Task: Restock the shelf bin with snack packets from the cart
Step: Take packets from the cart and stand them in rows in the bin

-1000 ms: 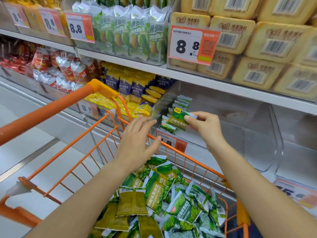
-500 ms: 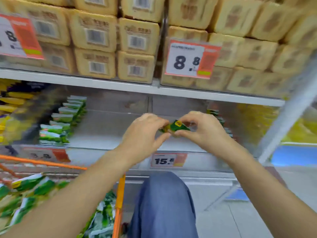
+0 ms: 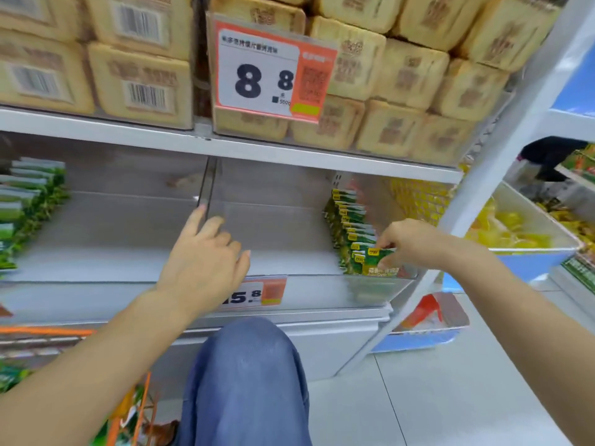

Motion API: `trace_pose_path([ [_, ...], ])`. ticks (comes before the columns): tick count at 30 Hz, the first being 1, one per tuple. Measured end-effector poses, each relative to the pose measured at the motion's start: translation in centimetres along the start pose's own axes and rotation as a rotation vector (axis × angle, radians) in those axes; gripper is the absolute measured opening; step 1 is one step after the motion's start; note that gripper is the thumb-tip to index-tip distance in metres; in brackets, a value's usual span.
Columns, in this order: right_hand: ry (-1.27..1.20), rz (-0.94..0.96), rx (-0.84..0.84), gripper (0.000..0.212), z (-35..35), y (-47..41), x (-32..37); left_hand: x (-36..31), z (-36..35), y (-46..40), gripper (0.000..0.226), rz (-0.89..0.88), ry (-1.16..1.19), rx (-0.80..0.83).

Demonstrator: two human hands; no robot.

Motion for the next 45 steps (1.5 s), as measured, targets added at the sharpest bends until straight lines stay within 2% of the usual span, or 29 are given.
trace_pose_path([
  [2, 0.039, 0.028, 0.059, 0.016, -1.2, -0.5, -0.1, -0.1, 0.1, 0.2, 0.051, -0.013, -0.016, -0.030],
  [5, 0.036, 0.041, 0.121, 0.047, -1.8, -0.8, -0.3, -0.2, 0.2, 0.3, 0.050, -0.031, -0.032, -0.052],
  [8, 0.094, 0.060, 0.146, 0.048, -1.8, -1.3, -0.1, -0.2, 0.2, 0.3, 0.051, -0.038, -0.041, -0.056],
  [12, 0.116, 0.061, 0.110, 0.025, -1.6, -1.6, 0.4, -0.3, 0.3, 0.5, 0.051, -0.038, -0.039, -0.076],
  [14, 0.088, 0.059, 0.127, 0.022, -1.5, -1.8, 0.6, -0.3, 0.4, 0.6, 0.051, -0.029, -0.035, -0.086],
  [17, 0.115, 0.081, 0.134, 0.006, -2.0, -2.2, 0.9, -0.3, 0.4, 0.6, 0.051, -0.030, -0.033, -0.080],
  [19, 0.140, 0.080, 0.139, 0.026, -2.2, -2.5, 1.2, -0.3, 0.4, 0.5, 0.051, -0.030, -0.037, -0.073],
  [21, 0.123, 0.079, 0.151, 0.029, -0.8, -2.2, 1.6, -0.4, 0.4, 0.5, 0.051, -0.028, -0.037, -0.071],
  [23, 0.034, 0.070, 0.088, 0.013, 1.9, -2.3, 2.0, -0.3, 0.3, 0.5, 0.051, -0.027, -0.028, -0.070],
  [25, -0.120, 0.052, -0.039, 0.026, 4.4, -3.3, 2.4, -0.2, 0.3, 0.6, 0.050, -0.022, -0.020, -0.068],
  [27, -0.237, 0.074, -0.161, 0.025, 5.3, -5.5, 3.2, -0.2, 0.3, 0.6, 0.050, -0.017, -0.023, -0.075],
  [34, -0.287, -0.026, -0.444, 0.030, 0.8, -14.2, 3.6, -0.4, -0.3, 0.8, 0.051, 0.007, -0.036, -0.104],
  [38, -0.121, -0.065, -0.516, 0.035, 0.8, -16.9, 2.3, -0.4, -0.3, 0.9, 0.052, 0.015, -0.038, -0.058],
  [41, -0.004, -0.099, -0.484, 0.034, 1.1, -18.7, 1.9, -0.5, -0.2, 0.8, 0.051, 0.027, -0.060, -0.029],
  [45, 0.053, -0.122, -0.498, 0.026, 1.3, -19.6, 2.2, -0.4, -0.3, 0.7, 0.050, 0.028, -0.063, -0.013],
])
Point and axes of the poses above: each hand's wrist, its own y-axis away from the middle knuckle, its own z-axis out of the back of the hand, x = y × z, the point moved 4 cm from there along -y, towards the middle knuckle, and after that the axes turned 1 degree about -y, right-handed, at the moved point
